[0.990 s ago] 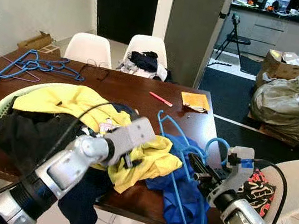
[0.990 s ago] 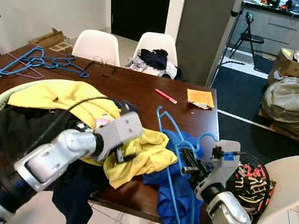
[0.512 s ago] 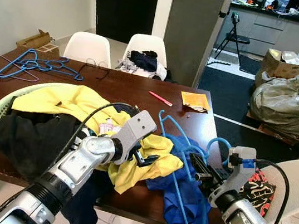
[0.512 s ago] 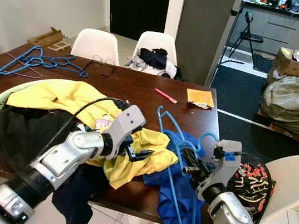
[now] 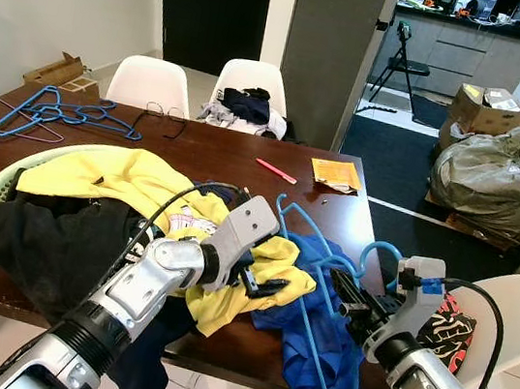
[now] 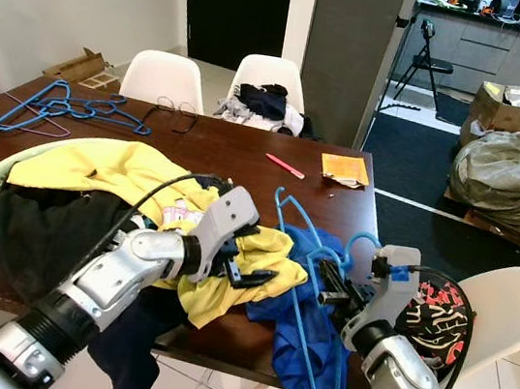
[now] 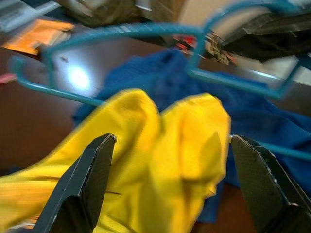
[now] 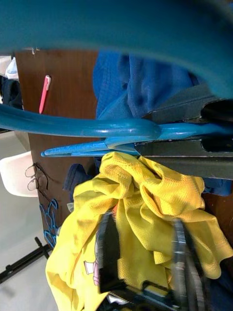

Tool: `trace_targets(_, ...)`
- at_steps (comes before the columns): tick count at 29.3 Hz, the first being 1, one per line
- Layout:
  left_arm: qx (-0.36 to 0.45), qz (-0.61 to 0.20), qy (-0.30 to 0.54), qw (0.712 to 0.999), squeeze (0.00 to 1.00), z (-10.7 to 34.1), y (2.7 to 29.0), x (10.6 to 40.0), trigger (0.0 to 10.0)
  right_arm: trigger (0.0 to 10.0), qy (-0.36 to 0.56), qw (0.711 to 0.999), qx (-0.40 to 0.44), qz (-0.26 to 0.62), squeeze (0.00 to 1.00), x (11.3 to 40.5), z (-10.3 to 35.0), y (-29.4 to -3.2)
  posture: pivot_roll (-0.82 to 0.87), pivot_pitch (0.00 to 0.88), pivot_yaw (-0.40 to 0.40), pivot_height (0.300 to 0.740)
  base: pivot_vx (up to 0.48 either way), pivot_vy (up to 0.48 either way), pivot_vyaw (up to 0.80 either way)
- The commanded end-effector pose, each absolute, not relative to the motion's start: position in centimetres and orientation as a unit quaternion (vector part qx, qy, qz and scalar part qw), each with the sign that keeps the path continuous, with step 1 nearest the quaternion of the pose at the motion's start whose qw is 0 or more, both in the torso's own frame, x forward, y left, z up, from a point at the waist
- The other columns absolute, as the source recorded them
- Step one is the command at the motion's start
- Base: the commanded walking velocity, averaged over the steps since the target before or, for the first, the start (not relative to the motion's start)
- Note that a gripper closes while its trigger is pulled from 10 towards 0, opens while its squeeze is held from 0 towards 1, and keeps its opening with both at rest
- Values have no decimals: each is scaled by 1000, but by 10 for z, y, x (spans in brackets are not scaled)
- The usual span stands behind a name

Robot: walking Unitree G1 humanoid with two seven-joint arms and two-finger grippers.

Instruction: Hang hanger

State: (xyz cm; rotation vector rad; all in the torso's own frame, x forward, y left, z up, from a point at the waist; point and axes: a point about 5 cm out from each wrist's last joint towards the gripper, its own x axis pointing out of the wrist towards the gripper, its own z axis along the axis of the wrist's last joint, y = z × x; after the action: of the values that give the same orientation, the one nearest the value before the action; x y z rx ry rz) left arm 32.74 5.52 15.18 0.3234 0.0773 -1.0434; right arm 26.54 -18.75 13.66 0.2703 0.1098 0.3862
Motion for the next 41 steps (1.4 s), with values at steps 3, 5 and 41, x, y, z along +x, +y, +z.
trace_targets(3, 168, -503, 64, 845, 0, 134, 54, 326, 10000, 10000, 50, 971, 138, 188, 0, 264, 139, -189, -62, 0, -24, 740, 0, 0, 0)
trace_targets(5, 177, -492, 69, 850, 0, 130, 57, 331, 10000, 10000, 50, 971, 137, 187, 0, 263, 139, -189, -63, 0, -25, 740, 0, 0, 0)
trace_targets(41, 173, -523, 38, 833, 0, 133, 49, 344, 0, 10000, 50, 973, 137, 178, 0, 259, 139, -191, -91, 0, -16, 740, 0, 0, 0)
